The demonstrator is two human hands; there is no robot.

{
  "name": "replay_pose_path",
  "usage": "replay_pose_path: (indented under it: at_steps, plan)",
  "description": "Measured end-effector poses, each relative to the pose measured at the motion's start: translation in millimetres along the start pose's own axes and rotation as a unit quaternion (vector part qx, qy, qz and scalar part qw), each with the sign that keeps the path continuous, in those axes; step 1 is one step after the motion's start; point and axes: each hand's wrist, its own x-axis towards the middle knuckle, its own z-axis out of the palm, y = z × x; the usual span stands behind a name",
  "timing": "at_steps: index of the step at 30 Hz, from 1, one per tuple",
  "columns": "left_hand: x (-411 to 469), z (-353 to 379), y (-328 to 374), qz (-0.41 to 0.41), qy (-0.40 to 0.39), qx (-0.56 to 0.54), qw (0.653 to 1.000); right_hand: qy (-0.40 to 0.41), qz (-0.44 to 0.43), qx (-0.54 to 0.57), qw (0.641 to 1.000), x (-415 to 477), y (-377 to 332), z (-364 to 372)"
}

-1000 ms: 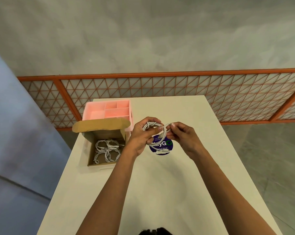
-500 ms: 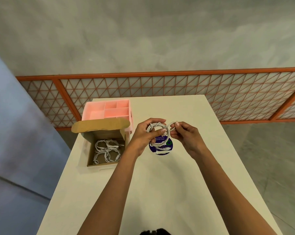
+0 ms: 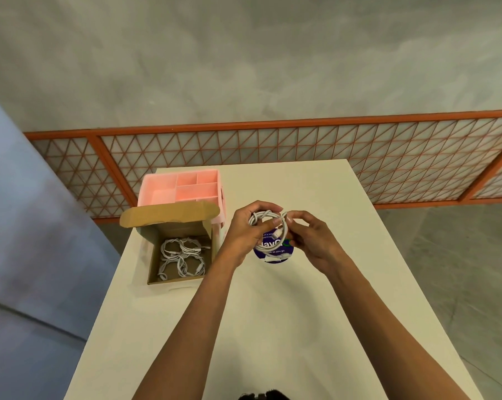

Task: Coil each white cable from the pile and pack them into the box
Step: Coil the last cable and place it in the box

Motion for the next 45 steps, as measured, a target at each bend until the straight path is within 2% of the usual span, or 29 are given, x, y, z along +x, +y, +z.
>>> replay_pose_path:
  at_steps: [10, 21, 23, 28, 35, 39, 45]
  plan:
    - [-3, 0, -4, 0.05, -0.016, 0.076, 0.996, -0.002, -0.03, -0.088, 0.996, -2, 2, -2]
    - [5, -9, -12, 0.093, 0.029, 0.135, 0.986, -0.066, -0.02, -0.128, 0.989, -7, 1, -1]
    - [6, -10, -13, 0.099, 0.032, 0.131, 0.986, -0.059, -0.029, -0.136, 0.988, -7, 3, 0]
    - [3, -6, -10, 0.092, 0.024, 0.092, 0.991, 0.015, -0.035, -0.101, 0.994, -6, 7, 5]
    - [-2, 9, -25, -0.076, 0.119, 0.029, 0.99, 0.139, -0.041, -0.04, 0.989, 3, 12, 7]
    - [-7, 16, -30, -0.069, 0.093, -0.017, 0.993, 0.165, -0.041, -0.022, 0.985, 6, 16, 7]
    - [-2, 14, -33, -0.067, 0.092, -0.048, 0.992, 0.127, -0.04, -0.039, 0.99, 3, 15, 7]
